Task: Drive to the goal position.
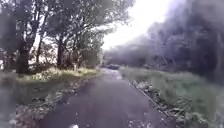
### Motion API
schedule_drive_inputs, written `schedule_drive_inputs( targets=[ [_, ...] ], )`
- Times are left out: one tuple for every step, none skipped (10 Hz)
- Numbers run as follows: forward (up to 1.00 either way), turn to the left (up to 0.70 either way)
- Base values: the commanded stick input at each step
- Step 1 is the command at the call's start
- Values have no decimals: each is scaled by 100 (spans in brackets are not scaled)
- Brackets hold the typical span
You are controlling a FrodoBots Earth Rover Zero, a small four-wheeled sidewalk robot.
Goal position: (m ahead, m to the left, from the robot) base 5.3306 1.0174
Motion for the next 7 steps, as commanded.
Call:
schedule_drive_inputs(
  targets=[
    [85, 0],
    [85, 0],
    [85, 0],
    [85, 1],
    [85, 0],
    [85, 0],
    [85, 0]
  ],
)
